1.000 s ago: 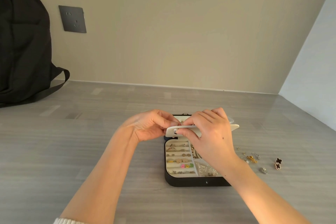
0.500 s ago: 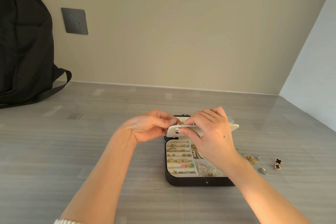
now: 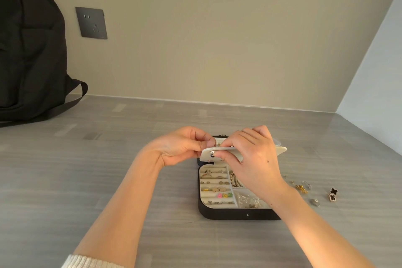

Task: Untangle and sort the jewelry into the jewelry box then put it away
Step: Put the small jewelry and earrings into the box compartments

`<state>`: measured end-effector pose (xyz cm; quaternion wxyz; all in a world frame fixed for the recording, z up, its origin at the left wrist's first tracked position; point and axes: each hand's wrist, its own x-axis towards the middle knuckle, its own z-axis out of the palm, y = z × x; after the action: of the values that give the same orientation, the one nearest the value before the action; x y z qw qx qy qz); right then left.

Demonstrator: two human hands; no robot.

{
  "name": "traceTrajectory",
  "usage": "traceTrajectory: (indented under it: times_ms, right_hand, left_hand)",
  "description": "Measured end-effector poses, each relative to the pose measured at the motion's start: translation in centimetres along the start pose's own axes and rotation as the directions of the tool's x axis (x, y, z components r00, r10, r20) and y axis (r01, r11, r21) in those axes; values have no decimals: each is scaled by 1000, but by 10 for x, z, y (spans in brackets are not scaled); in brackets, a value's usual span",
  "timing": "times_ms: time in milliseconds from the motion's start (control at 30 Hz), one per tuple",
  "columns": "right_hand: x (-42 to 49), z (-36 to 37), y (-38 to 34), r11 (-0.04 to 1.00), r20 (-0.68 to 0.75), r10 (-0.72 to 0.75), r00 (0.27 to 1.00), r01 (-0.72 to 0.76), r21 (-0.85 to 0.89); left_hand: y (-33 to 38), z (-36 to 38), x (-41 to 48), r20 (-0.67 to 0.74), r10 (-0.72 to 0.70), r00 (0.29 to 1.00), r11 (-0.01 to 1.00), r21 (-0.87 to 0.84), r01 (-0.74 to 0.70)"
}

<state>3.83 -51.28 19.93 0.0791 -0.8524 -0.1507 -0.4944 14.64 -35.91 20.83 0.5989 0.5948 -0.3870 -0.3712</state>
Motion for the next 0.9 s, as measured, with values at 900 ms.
traceTrajectory:
  times_ms: [900]
  right_hand:
    - [1,2,2,1000,0,13,1000,-13,-15]
  left_hand:
    - [53,7,-3,-35,-74,997,651,756,74]
